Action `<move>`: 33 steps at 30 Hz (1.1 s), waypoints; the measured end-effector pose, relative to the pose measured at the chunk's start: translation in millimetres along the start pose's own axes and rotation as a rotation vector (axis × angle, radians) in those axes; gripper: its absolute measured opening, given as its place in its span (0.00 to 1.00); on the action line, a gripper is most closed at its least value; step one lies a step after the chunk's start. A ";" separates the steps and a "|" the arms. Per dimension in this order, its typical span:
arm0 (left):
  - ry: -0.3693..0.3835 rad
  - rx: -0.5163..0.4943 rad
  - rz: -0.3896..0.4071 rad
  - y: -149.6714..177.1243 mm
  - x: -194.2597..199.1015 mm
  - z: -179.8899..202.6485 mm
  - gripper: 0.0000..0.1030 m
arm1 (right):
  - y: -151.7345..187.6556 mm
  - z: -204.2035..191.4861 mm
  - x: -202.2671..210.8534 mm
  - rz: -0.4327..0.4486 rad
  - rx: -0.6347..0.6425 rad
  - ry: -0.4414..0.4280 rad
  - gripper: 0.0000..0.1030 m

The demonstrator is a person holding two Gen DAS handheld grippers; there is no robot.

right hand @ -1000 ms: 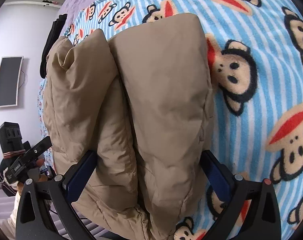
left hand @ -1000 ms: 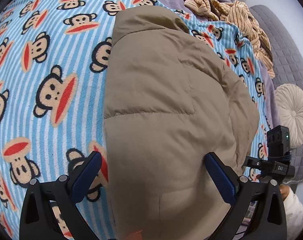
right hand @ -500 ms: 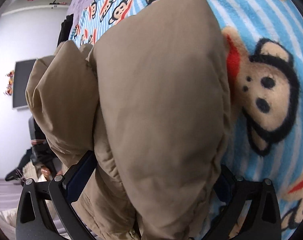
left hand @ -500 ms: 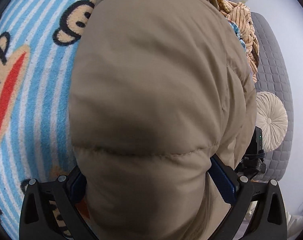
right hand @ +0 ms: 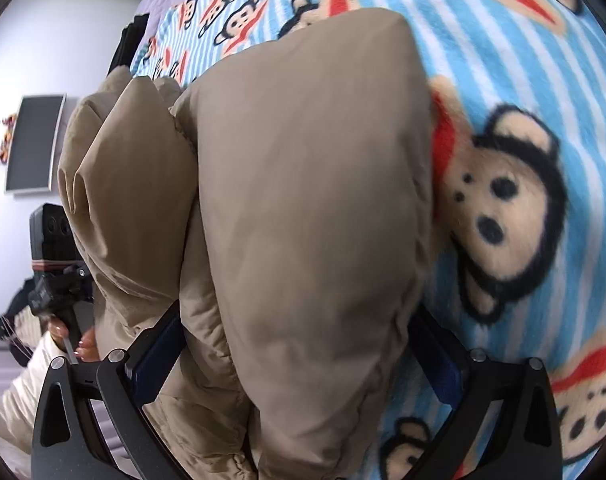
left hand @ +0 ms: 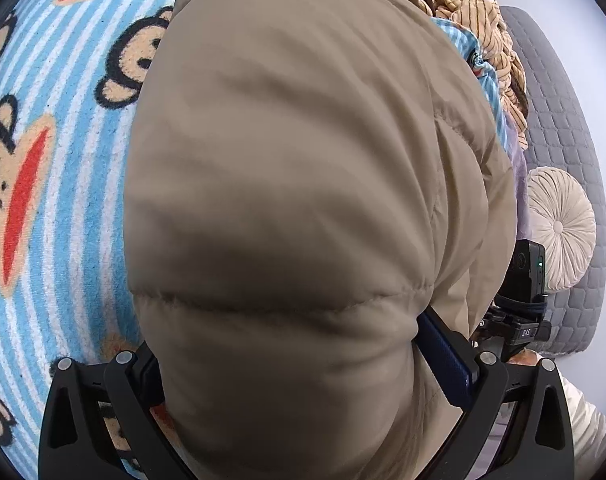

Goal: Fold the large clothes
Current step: 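Lift the held end with both grippers and fold it over the bundle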

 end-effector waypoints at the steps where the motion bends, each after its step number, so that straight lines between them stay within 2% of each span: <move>1: 0.006 0.008 -0.001 2.0 0.6 -4.2 1.00 | -3.7 -3.3 -5.5 -0.003 0.009 -0.002 1.00; 5: 0.005 0.003 0.009 2.3 0.9 -3.7 1.00 | -12.0 -5.8 -18.5 -0.012 -0.066 -0.075 1.00; 7: -0.023 -0.024 0.028 5.6 9.0 -2.6 0.90 | -12.7 -9.4 -20.7 -0.011 -0.115 -0.145 0.99; 8: -0.036 -0.036 0.039 5.2 12.5 1.7 0.86 | -11.8 -12.0 -22.0 -0.015 -0.147 -0.190 0.92; 9: -0.050 -0.054 0.051 5.8 17.3 6.6 0.80 | -10.1 -14.7 -22.8 -0.018 -0.175 -0.225 0.78; 10: -0.061 -0.071 0.060 6.3 21.9 11.6 0.75 | -9.1 -17.4 -21.3 -0.010 -0.192 -0.249 0.73; 12: -0.079 -0.102 0.076 5.8 31.8 22.6 0.70 | -7.7 -22.8 -15.3 0.013 -0.197 -0.261 0.57; 14: -0.090 -0.126 0.092 6.6 41.2 34.4 0.68 | -4.5 -30.8 -10.7 0.025 -0.192 -0.260 0.51; 18: -0.079 -0.143 0.123 11.9 66.0 43.1 0.68 | 0.9 -46.8 1.3 0.044 -0.189 -0.271 0.49; 24: -0.057 -0.134 0.171 7.4 113.2 29.3 0.68 | -2.0 -81.7 3.3 0.067 -0.180 -0.309 0.49; 33: -0.079 -0.180 0.206 -35.7 191.7 -39.0 0.68 | -5.5 -159.9 -25.4 0.124 -0.129 -0.308 0.50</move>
Point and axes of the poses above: each gripper's, at about its wrist camera, not at the fingertips, and x roughly against the way its jaws point, z to its right, y to its underside, the point moved 6 cm from there along -x, roughly the way its jaws point, and after that the axes turned 8 degrees about z, right-handed, at the moved point
